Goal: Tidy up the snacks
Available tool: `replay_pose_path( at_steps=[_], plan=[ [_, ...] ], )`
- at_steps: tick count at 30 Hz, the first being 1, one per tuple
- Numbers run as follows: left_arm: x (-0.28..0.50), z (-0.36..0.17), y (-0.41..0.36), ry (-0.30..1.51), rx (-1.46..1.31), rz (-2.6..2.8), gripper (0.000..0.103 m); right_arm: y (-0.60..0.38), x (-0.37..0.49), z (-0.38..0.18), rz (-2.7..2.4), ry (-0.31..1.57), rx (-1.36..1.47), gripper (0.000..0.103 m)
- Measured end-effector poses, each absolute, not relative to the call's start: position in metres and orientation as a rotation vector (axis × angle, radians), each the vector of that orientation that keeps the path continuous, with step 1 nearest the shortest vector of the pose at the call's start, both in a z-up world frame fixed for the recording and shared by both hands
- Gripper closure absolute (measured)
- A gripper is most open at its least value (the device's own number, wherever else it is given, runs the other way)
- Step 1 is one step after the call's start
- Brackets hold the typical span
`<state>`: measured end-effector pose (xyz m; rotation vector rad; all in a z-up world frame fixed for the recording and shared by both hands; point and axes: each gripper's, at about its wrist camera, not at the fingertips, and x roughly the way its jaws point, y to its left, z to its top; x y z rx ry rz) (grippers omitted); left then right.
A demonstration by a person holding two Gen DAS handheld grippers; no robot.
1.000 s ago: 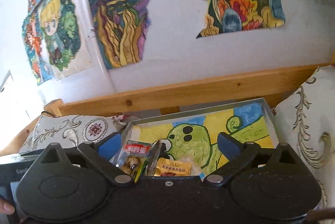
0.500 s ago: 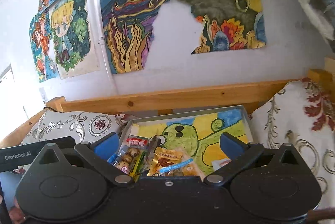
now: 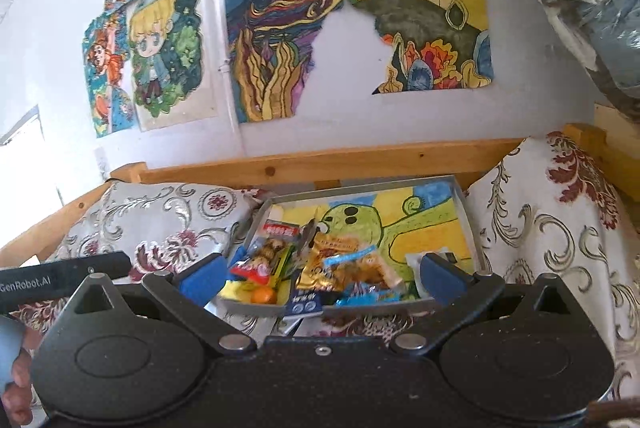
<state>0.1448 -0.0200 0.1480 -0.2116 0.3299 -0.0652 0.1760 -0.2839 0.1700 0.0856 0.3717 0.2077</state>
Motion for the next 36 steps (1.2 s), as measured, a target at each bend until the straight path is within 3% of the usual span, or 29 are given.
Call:
replay_pose_path(
  at_steps=[18,36],
  plan=[
    [0.063,0.105,0.003,0.367,-0.244,-0.002,0.001,-0.265,0.09,0.146,0.211,0.341,0.042,0.001],
    [0.039,0.06,0.003,0.371,-0.222,-0.018,0.001,-0.248,0.054,0.097,0.193,0.378,-0.022,0.001]
  ],
)
